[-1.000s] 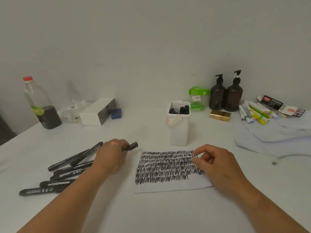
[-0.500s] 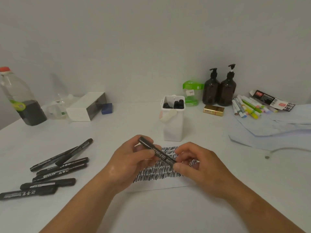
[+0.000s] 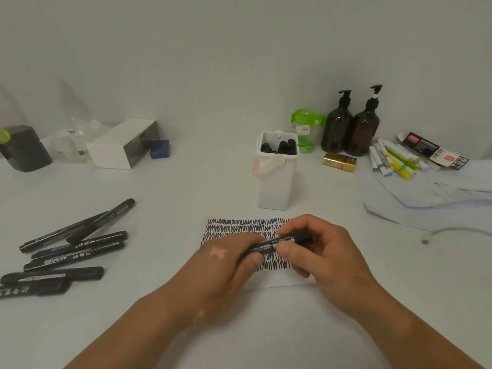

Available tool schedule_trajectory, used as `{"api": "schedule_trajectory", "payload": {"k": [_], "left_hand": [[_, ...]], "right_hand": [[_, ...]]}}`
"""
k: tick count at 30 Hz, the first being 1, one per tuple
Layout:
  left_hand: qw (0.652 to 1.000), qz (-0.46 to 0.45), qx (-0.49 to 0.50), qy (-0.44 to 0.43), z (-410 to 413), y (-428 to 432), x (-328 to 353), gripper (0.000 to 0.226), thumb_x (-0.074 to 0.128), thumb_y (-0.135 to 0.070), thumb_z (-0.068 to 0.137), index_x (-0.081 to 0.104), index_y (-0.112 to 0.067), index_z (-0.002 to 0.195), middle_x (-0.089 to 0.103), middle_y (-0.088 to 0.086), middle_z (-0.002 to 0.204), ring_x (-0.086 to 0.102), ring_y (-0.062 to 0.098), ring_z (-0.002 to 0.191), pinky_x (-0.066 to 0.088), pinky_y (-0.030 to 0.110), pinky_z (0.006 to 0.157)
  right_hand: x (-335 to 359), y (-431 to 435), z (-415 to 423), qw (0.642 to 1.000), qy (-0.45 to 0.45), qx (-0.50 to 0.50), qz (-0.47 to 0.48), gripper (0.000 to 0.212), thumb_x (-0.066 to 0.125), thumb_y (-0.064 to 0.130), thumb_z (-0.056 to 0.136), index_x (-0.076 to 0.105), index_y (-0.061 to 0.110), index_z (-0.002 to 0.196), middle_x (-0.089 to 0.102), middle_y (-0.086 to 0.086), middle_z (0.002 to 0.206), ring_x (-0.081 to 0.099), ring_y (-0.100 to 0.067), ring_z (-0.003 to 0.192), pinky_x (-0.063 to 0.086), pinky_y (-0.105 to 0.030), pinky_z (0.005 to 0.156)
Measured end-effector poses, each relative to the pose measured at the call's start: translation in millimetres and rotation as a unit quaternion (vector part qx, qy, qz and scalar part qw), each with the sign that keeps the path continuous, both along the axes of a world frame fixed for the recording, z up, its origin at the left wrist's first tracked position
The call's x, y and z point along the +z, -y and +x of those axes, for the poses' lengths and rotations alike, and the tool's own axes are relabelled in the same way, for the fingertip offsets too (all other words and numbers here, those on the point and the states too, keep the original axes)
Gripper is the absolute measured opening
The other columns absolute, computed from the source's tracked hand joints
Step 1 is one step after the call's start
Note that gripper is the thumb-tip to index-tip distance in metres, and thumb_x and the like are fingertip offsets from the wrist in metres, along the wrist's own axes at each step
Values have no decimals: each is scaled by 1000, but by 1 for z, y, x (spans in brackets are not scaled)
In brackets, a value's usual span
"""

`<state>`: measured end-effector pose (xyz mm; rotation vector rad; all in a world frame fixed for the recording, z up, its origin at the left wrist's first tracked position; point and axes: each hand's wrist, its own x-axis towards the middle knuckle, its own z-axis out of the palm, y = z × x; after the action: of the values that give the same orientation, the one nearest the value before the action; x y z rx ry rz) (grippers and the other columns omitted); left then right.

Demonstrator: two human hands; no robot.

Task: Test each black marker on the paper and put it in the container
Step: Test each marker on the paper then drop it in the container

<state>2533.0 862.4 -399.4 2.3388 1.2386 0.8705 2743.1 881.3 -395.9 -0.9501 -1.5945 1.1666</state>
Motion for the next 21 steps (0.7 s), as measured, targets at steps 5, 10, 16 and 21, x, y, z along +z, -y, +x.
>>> {"api": "schedule_trajectory", "payload": {"k": [5, 10, 16, 21], "left_hand": [[1000, 11, -5, 7, 15, 8, 1, 36, 36, -46, 102, 61, -20, 104, 63, -20, 87, 58, 2, 79, 41, 14, 68], [1000, 14, -1, 7, 16, 10, 1, 37, 35, -48, 100, 58, -19, 96, 65, -22, 83, 62, 3, 75, 42, 12, 64], [1000, 20, 11, 5, 16, 12, 4, 47, 31, -55, 98, 60, -18, 98, 69, -5, 81, 60, 21, 67, 48, 38, 65], [999, 36, 18, 6, 15, 11, 2, 43, 32, -62, 97, 56, -26, 93, 49, -5, 57, 42, 15, 50, 37, 28, 50]], "right_hand": [[-2, 6, -11, 998, -14, 34, -47, 10, 77, 26, 79, 71, 19, 84, 66, -2, 62, 55, -15, 53, 44, -26, 48], [0, 8, -12, 996, -40, 52, -64, 13, 77, 27, 81, 69, 15, 80, 73, -10, 69, 59, -16, 55, 46, -25, 49], [2, 8, -9, 995, -44, 74, -52, 18, 76, 33, 78, 69, 17, 79, 72, -7, 68, 60, -14, 56, 46, -22, 51], [4, 6, -6, 992, -60, 98, -50, 14, 76, 30, 80, 70, 17, 81, 69, -5, 67, 59, -13, 59, 47, -25, 54]]}}
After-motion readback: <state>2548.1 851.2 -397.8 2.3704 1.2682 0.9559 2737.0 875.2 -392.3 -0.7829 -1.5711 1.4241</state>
